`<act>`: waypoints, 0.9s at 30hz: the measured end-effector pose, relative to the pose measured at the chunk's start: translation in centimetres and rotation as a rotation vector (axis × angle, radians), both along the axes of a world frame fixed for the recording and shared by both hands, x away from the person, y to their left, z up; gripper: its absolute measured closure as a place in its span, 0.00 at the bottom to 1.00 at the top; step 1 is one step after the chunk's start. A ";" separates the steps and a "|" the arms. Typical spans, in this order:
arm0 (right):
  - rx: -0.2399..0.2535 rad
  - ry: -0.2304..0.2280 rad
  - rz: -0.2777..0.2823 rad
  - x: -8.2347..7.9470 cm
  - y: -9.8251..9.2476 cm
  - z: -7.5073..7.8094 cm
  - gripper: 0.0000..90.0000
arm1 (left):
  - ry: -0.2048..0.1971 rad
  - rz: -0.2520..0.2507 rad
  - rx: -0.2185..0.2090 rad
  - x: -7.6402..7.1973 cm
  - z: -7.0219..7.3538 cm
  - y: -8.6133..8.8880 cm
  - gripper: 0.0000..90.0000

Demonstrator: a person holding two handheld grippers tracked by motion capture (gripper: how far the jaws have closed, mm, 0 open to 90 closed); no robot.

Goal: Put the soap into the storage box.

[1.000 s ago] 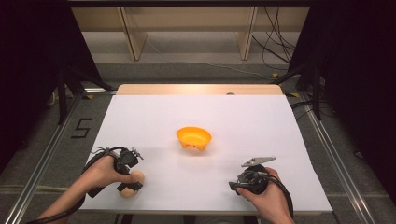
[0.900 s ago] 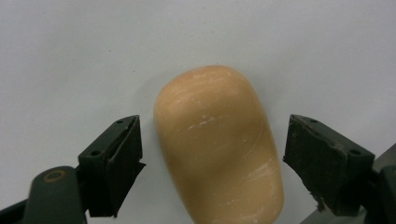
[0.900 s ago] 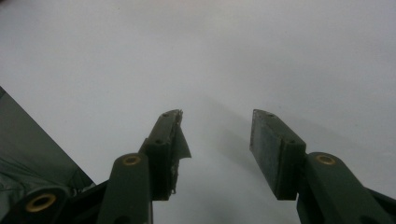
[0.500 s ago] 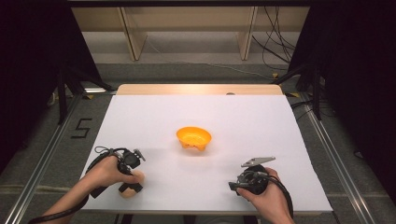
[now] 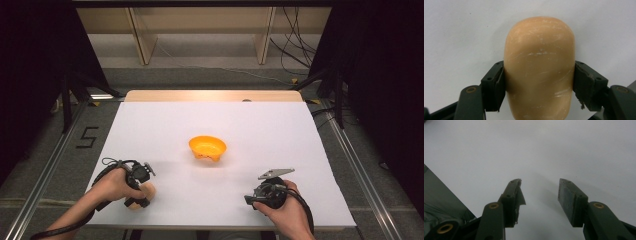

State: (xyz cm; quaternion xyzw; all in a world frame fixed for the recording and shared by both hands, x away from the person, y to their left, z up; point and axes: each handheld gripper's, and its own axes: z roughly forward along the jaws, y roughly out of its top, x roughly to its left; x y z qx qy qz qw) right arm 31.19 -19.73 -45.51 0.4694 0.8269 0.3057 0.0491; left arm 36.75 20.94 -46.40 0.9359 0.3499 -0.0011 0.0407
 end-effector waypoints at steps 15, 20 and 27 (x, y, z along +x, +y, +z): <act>0.009 0.001 -0.013 0.0 0.0 0.1 0.59 | -0.038 -0.072 -0.058 -0.3 0.7 0.1 0.36; 0.021 0.008 -0.022 -0.1 0.1 0.1 0.59 | -0.072 -0.092 -0.090 -0.4 1.5 -0.1 0.36; 0.004 -0.005 -0.014 0.0 -0.1 0.2 0.59 | -0.122 -0.113 -0.138 -0.5 2.4 -0.4 0.36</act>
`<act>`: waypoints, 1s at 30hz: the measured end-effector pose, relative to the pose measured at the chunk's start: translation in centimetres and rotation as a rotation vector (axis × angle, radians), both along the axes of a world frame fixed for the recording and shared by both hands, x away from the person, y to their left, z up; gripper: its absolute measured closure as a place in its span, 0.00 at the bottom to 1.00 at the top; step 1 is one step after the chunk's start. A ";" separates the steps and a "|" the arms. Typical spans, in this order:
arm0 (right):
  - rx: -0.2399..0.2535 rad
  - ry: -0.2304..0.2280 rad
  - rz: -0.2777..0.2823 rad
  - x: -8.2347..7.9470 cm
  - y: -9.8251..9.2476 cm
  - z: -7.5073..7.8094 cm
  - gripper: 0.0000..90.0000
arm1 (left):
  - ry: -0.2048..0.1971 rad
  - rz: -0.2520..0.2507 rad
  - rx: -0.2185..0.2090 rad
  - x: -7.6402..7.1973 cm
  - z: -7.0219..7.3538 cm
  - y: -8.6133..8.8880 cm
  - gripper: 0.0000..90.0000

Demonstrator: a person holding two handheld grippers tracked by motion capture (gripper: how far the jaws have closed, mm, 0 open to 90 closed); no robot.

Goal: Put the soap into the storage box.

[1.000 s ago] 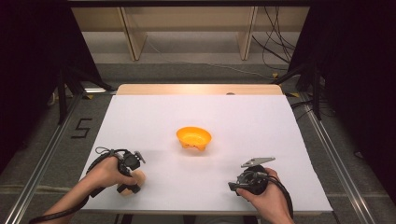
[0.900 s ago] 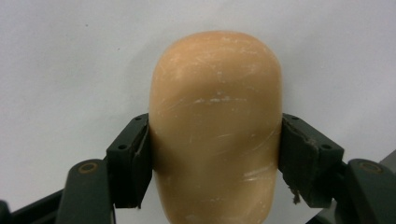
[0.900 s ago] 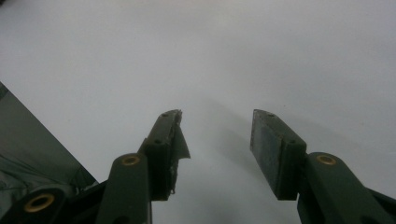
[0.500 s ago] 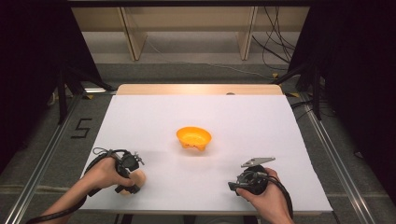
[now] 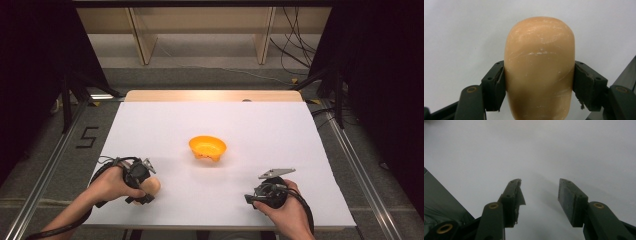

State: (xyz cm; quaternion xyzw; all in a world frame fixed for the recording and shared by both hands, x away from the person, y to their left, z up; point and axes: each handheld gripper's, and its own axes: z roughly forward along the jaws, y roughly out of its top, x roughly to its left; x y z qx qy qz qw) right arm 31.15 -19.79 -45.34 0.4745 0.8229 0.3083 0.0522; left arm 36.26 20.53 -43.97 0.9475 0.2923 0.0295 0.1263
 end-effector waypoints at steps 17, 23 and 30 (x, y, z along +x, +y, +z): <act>0.008 -0.006 -0.006 0.0 0.0 0.1 0.59 | -0.072 -0.009 -0.078 0.4 1.2 -0.9 0.36; 0.054 0.004 0.019 0.2 -0.1 -0.1 0.59 | -0.114 -0.013 -0.118 0.6 1.5 -1.3 0.36; 0.049 0.002 0.012 0.1 -0.1 0.0 0.59 | -0.143 0.002 -0.146 0.8 1.5 -1.5 0.36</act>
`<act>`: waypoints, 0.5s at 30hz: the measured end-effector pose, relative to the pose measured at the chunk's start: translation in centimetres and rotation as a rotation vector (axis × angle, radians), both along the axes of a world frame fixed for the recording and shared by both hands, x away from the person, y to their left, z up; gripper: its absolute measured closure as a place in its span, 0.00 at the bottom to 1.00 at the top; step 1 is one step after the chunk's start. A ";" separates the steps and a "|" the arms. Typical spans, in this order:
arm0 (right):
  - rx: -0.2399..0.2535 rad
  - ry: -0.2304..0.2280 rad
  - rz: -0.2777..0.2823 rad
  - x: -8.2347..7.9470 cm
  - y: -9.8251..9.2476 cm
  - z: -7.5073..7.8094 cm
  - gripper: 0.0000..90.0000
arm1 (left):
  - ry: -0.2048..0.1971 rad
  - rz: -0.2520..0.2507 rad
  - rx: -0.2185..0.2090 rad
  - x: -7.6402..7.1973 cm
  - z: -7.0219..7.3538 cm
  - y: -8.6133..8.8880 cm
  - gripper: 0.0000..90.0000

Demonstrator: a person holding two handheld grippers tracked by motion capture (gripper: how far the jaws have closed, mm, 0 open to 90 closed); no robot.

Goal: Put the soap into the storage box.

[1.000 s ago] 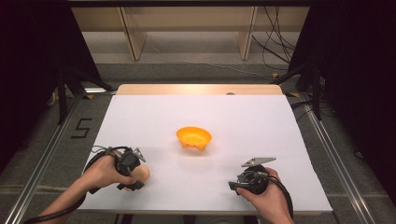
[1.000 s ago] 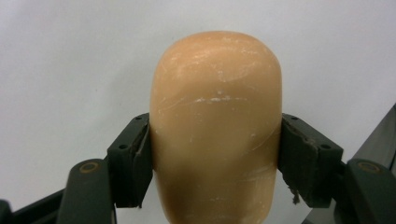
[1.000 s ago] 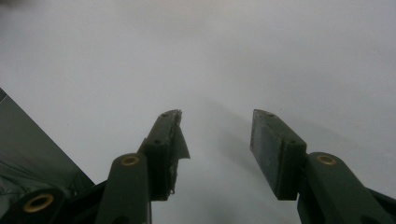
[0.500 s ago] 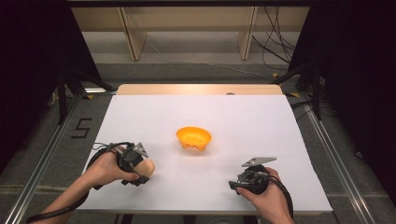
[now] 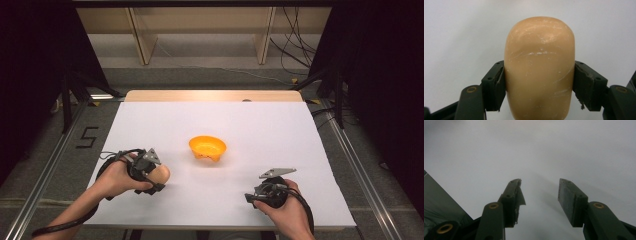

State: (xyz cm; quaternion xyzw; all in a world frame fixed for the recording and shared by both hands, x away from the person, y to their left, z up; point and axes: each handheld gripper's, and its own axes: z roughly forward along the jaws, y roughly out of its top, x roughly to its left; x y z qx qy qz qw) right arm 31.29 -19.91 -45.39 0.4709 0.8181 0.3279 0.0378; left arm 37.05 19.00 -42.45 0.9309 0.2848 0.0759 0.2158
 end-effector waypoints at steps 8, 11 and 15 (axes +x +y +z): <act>-0.031 -0.018 -0.034 -0.2 0.1 0.2 0.59 | -0.037 0.022 -0.061 0.3 0.3 -0.6 0.36; -0.028 0.000 -0.022 -0.1 0.0 0.3 0.59 | -0.050 0.022 -0.068 0.5 0.4 -0.7 0.36; -0.032 -0.021 -0.031 -0.2 0.0 0.3 0.59 | -0.064 0.032 -0.086 0.6 0.5 -0.8 0.36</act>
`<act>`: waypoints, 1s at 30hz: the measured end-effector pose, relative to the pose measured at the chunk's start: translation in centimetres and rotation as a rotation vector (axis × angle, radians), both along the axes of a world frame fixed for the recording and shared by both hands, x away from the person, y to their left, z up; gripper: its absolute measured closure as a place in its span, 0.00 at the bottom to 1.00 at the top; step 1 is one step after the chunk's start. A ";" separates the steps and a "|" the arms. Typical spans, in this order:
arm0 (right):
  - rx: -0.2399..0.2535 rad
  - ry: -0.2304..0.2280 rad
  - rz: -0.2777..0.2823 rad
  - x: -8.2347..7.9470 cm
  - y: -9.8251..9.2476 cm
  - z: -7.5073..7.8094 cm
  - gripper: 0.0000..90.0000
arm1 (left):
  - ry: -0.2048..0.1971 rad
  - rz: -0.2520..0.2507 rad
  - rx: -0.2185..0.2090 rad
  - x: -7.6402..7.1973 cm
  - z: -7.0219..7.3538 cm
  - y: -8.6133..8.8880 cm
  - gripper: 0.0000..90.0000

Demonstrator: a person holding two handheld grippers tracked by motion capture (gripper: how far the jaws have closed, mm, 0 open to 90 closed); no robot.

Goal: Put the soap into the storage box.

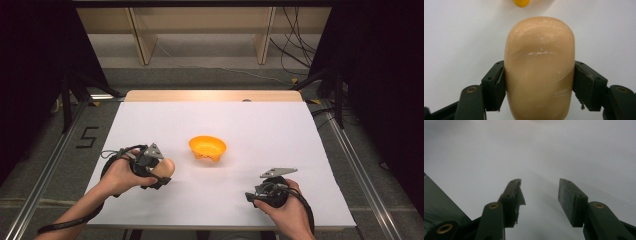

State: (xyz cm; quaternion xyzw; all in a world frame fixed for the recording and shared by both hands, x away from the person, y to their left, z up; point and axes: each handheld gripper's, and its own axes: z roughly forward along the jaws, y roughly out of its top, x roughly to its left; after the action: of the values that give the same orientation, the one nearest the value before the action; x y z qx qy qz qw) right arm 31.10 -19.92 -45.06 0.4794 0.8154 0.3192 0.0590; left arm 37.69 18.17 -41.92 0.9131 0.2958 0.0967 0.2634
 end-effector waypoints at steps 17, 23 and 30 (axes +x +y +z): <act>0.000 -0.002 -0.003 0.0 0.0 0.0 0.59 | -0.035 0.022 -0.044 0.4 0.4 -0.6 0.36; 0.001 -0.004 -0.004 0.0 0.0 0.0 0.60 | -0.043 0.028 -0.063 0.5 0.4 -0.7 0.36; 0.008 -0.013 -0.009 0.0 -0.1 0.0 0.60 | -0.055 0.019 -0.064 0.7 0.4 -1.0 0.36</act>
State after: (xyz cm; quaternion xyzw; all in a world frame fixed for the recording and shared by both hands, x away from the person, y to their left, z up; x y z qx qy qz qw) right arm 31.05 -19.97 -45.01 0.4810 0.8116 0.3253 0.0640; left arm 38.36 17.18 -41.51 0.8984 0.2999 0.1147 0.2996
